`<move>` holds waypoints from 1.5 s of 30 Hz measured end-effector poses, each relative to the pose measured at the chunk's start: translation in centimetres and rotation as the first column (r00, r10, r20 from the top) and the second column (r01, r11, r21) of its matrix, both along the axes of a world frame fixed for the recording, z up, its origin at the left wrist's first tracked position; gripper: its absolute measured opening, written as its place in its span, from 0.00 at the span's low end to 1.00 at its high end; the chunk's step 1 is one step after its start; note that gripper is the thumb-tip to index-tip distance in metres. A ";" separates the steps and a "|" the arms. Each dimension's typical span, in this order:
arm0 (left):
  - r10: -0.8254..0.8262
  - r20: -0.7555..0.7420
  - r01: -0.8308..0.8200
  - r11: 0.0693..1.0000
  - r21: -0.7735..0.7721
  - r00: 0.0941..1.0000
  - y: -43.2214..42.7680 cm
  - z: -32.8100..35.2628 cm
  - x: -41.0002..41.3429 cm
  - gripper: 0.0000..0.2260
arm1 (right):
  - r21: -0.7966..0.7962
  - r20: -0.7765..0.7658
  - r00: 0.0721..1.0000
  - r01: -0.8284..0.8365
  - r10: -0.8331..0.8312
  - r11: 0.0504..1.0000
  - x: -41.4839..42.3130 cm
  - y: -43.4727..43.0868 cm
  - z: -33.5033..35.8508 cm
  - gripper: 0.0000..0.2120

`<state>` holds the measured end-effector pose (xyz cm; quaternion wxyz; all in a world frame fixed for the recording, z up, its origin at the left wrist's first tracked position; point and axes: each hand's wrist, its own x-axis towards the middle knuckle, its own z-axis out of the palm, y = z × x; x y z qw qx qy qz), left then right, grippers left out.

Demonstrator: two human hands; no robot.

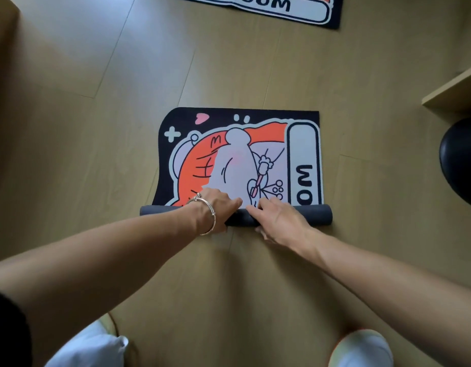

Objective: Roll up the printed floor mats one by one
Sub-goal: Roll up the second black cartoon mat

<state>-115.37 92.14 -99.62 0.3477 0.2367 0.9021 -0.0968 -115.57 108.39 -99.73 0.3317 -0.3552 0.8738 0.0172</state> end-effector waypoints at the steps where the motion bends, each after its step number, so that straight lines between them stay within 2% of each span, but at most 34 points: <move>1: -0.001 -0.020 0.001 1.000 0.012 1.000 0.0 -0.1 0.6 0.17 | 0.007 -0.014 1.000 -0.014 0.014 1.000 0.5 0.2 -0.1 0.19; 3: 0.005 -0.039 -0.003 0.999 0.039 0.999 0.1 -0.1 1.7 0.16 | 0.008 -0.044 0.998 -0.039 0.039 0.999 1.6 0.6 -0.4 0.22; 6: 0.029 -0.043 -0.027 0.998 0.065 0.999 0.1 -0.3 3.2 0.16 | 0.007 -0.126 0.990 -0.065 0.066 0.998 3.9 1.3 -0.9 0.31; 8: 0.061 -0.042 -0.058 0.995 0.079 0.997 0.0 -0.6 3.4 0.16 | -0.036 -0.166 0.986 -0.033 0.027 0.999 5.6 1.5 -1.4 0.35; 12: 0.115 -0.024 -0.112 0.988 0.106 0.993 -0.6 -1.0 3.1 0.15 | -0.052 -0.163 0.987 -0.007 -0.002 0.999 6.5 0.9 -2.5 0.45; 16: 0.208 -0.018 -0.202 0.965 0.169 0.978 -1.3 -1.7 3.7 0.19 | 0.016 -0.151 0.988 0.022 -0.020 1.000 4.6 -0.1 -2.4 0.40; 19: 0.188 -0.224 -0.138 0.965 0.222 0.956 -1.9 -2.6 5.0 0.23 | 0.079 -0.107 0.994 0.000 0.009 0.997 2.5 -0.8 -2.3 0.36; 21: 0.227 -0.303 -0.169 0.964 0.205 0.926 -2.0 -3.1 5.8 0.24 | 0.083 -0.095 0.995 0.040 -0.032 0.996 1.0 -1.3 -2.4 0.35; 24: 0.322 -0.285 -0.268 0.940 0.213 0.903 -0.9 -3.1 6.2 0.27 | 0.071 -0.066 0.994 0.094 -0.089 0.993 -1.0 -1.6 -2.7 0.34; 28: 0.424 -0.114 -0.407 0.902 0.144 0.899 -0.2 -3.1 4.9 0.31 | 0.056 -0.102 0.985 0.143 -0.137 0.988 -2.1 -2.1 -2.6 0.32; 33: 0.362 -0.139 -0.355 0.932 0.069 0.922 -1.1 -3.6 0.9 0.35 | -0.029 -0.135 0.979 0.147 -0.149 0.989 -1.0 -1.9 -1.7 0.31; 37: 0.332 -0.132 -0.332 0.943 0.028 0.934 -1.5 -3.3 -1.4 0.37 | 0.043 -0.114 0.987 0.114 -0.109 0.993 -0.9 -1.3 -1.9 0.38; 39: 0.352 -0.147 -0.353 0.935 0.020 0.924 -1.6 -3.1 -2.1 0.37 | 0.031 -0.083 0.985 0.154 -0.151 0.988 -1.9 -1.7 -2.1 0.36; 45: 0.446 -0.247 -0.425 0.895 0.137 0.860 -1.9 -2.3 -1.8 0.28 | -0.016 -0.053 0.970 0.238 -0.238 0.971 -5.5 -2.8 -2.7 0.36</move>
